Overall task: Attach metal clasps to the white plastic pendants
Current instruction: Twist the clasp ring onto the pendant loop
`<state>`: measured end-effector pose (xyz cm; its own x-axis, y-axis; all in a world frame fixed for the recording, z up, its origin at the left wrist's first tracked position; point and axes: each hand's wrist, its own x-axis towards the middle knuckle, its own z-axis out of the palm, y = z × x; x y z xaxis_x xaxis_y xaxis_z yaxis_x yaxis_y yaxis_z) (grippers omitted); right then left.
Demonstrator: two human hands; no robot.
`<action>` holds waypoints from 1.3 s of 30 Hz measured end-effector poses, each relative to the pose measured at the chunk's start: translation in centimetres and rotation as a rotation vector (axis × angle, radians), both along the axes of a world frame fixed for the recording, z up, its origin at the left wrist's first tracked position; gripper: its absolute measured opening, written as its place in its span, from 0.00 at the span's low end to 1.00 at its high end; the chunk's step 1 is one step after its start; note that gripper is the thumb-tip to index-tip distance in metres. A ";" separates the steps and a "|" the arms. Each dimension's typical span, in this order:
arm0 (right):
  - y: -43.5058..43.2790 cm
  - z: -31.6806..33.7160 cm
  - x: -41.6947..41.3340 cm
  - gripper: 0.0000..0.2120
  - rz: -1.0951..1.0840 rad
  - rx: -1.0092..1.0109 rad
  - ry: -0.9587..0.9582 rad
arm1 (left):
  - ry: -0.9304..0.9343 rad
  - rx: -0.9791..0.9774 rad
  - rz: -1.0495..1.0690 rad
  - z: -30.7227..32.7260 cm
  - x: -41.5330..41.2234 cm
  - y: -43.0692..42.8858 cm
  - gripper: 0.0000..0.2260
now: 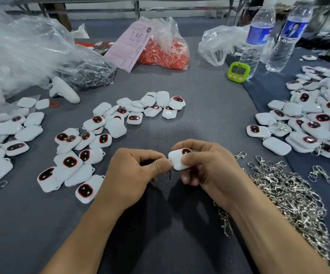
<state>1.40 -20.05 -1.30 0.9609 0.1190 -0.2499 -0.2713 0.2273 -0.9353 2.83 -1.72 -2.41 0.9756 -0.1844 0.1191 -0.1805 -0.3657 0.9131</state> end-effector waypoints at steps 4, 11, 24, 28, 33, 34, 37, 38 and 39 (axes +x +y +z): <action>0.1 -0.2 -0.2 0.12 -0.026 -0.162 -0.127 | -0.111 0.149 -0.036 0.0 -0.3 0.2 0.04; 0.7 -0.3 -0.2 0.13 -0.079 0.081 -0.100 | -0.081 -0.017 0.064 0.3 -0.4 0.0 0.04; 1.7 -0.8 -0.6 0.07 -0.187 -0.304 -0.352 | -0.465 0.486 0.047 -0.2 -1.3 -0.7 0.04; 1.6 -0.8 -0.4 0.09 -0.195 -0.174 -0.266 | -0.394 0.405 0.123 -0.3 -1.3 -1.0 0.04; 0.7 -0.3 0.1 0.11 -0.172 0.068 -0.095 | 0.011 -0.056 0.068 0.2 -0.6 -1.8 0.10; 0.6 -0.3 0.0 0.11 -0.173 0.061 -0.086 | 0.044 -0.085 0.062 0.3 -0.5 -1.9 0.11; 0.6 -0.4 -0.2 0.12 -0.190 0.001 -0.120 | 0.004 -0.026 0.029 0.3 -0.7 -1.7 0.09; 0.7 -0.5 -0.3 0.12 -0.203 -0.032 -0.147 | -0.063 0.048 0.026 0.2 -0.9 -1.6 0.08; 0.9 -0.6 -0.4 0.12 -0.219 -0.078 -0.181 | -0.155 0.140 0.028 0.1 -1.0 -1.4 0.06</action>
<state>0.98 -19.18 -1.90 0.9915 -0.1088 -0.0719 -0.0506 0.1876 -0.9809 1.82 -3.12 -2.31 0.9526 -0.1832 0.2431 -0.3030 -0.4941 0.8149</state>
